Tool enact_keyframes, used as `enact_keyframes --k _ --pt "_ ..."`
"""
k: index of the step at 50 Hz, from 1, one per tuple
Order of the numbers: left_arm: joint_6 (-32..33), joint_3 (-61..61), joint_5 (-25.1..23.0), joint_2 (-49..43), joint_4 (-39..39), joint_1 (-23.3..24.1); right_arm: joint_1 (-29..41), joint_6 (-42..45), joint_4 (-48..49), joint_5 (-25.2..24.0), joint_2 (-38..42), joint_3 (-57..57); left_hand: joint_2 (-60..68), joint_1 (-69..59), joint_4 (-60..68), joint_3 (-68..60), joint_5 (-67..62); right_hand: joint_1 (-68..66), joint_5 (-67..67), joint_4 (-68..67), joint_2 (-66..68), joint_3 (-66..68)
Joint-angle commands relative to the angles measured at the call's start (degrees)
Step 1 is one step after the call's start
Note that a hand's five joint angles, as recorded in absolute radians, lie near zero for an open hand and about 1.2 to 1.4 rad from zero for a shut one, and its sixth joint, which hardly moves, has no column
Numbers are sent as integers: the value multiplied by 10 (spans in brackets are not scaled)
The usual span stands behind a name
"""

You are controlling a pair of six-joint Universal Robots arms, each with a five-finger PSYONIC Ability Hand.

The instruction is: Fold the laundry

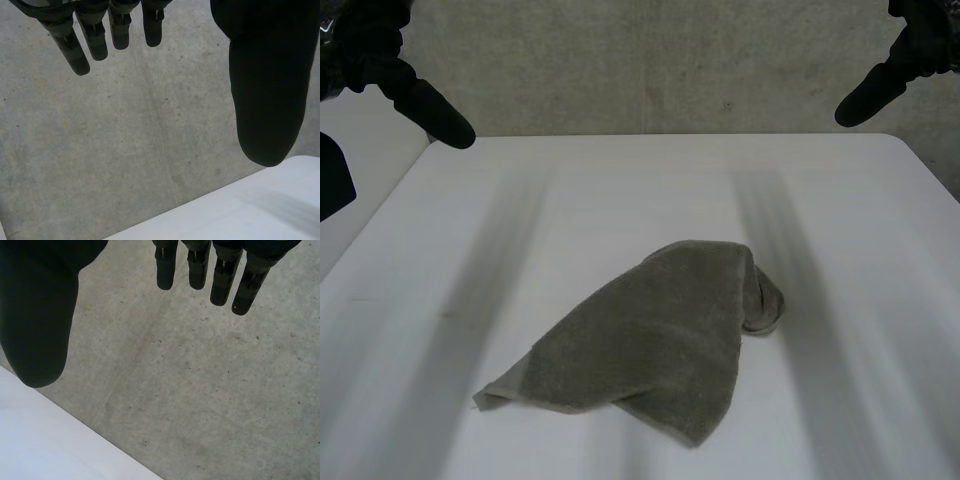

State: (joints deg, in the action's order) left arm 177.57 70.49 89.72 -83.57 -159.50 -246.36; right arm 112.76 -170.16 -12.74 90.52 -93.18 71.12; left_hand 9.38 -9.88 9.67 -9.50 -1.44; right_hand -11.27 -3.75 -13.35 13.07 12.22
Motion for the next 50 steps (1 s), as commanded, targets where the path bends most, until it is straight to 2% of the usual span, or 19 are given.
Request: enact_keyframes --k 1,6,12,14,17,20,25,27,38,44,47,48,49,50 --pt "2 0 -1 -9 -1 0 0 0 0 -1 0 1 6 -1 3 -5 14 13 38 33 -31 -22" --pt "6 1 -2 -21 -1 -1 3 7 1 -12 3 4 6 -1 3 -5 14 13 38 33 -31 -22" --pt "6 4 -2 -48 0 5 8 18 4 -54 26 7 6 -1 3 -5 14 13 38 33 -31 -22" --pt "6 14 -2 -69 -1 6 8 48 5 -78 42 9 6 -1 3 -5 14 13 38 33 -31 -22" --pt "6 21 -2 -82 -2 6 8 93 2 -88 62 9 6 -1 3 -5 14 13 38 33 -31 -22" --pt "5 27 -1 -115 -6 11 9 118 1 -88 77 10 6 -1 3 -5 14 13 38 33 -31 -22" --pt "5 28 1 -182 -21 31 9 191 -1 -84 150 11 6 -1 3 -5 14 13 38 33 -31 -22" --pt "3 28 1 -232 -35 41 8 203 -1 -86 169 12 6 -1 3 -5 14 13 38 33 -31 -22" --pt "-2 30 1 -394 -81 61 6 215 8 -95 286 38 20 -15 17 -19 1 13 38 33 -31 -22" --pt "-1 35 1 -440 -90 67 5 215 25 -92 350 53 24 -18 21 -22 -3 13 38 33 -31 -22" --pt "0 36 1 -454 -90 71 5 214 38 -92 360 56 59 -54 56 -58 -38 13 38 33 -31 -22" --pt "0 36 1 -457 -90 73 5 214 57 -93 370 60 117 -112 114 -116 -96 -23 2 -2 5 13" --pt "0 35 0 -457 -93 73 5 210 81 -94 379 62 204 -199 201 -203 -184 -147 -122 -126 129 137" --pt "0 35 0 -457 -93 73 5 210 82 -94 379 62 205 -200 202 -204 -185 -148 -123 -127 130 138"
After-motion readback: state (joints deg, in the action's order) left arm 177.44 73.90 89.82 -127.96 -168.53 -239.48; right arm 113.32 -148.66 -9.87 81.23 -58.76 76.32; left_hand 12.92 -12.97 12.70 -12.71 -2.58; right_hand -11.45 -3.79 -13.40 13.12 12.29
